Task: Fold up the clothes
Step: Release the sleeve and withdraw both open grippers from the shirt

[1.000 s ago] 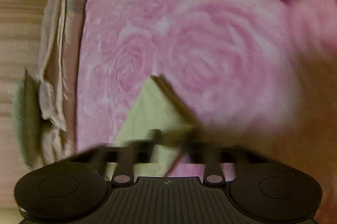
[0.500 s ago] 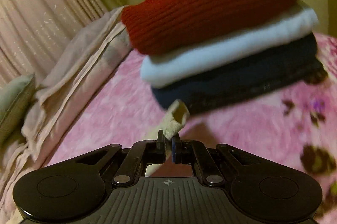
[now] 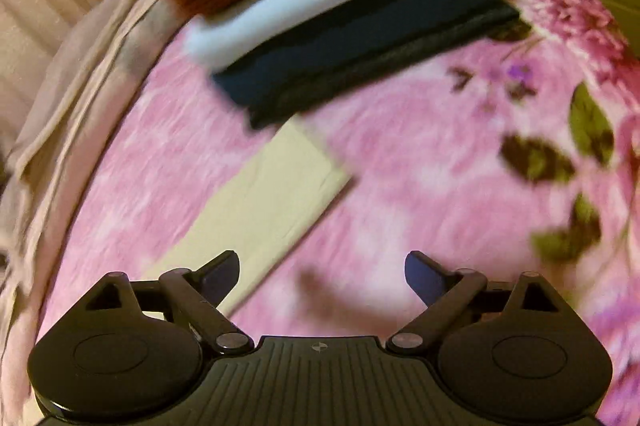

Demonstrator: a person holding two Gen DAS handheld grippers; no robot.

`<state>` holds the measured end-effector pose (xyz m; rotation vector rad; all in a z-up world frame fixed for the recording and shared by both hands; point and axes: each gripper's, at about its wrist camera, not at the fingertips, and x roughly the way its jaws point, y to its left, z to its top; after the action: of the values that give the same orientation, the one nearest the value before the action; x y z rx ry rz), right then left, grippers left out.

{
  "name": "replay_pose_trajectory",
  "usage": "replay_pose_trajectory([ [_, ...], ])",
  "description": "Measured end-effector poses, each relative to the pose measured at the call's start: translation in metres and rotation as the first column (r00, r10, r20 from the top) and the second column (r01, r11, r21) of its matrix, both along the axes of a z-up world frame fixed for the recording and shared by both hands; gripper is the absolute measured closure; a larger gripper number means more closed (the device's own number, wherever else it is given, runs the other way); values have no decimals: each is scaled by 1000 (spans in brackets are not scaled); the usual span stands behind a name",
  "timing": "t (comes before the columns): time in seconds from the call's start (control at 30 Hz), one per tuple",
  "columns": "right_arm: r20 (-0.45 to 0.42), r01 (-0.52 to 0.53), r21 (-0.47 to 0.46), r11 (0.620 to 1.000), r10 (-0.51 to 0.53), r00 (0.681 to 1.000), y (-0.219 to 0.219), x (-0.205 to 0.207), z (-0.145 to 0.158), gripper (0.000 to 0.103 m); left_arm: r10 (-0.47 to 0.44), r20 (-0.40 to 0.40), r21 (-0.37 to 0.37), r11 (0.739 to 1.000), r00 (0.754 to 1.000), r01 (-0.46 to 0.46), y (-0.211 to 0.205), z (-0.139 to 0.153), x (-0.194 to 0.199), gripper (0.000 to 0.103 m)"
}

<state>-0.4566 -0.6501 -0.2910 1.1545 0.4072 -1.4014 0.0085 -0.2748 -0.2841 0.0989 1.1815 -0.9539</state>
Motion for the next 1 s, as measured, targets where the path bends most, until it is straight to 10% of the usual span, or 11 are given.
replay_pose_trajectory([
  [0.17, -34, -231, 19, 973, 231, 972, 34, 74, 16, 10, 113, 117, 41, 992, 987, -119, 1, 3, 59, 58],
  [0.4, -63, -497, 41, 867, 499, 864, 84, 187, 20, 10, 249, 41, 80, 964, 968, -252, -10, -7, 136, 55],
  [0.97, -87, -448, 138, 884, 461, 883, 112, 241, 5, 10, 426, -73, 374, 850, 902, -371, -59, -65, 238, 43],
  [1.0, -90, -453, 138, 881, 467, 880, 112, 242, 4, 10, 397, -38, 404, 845, 917, -349, -65, -64, 235, 59],
])
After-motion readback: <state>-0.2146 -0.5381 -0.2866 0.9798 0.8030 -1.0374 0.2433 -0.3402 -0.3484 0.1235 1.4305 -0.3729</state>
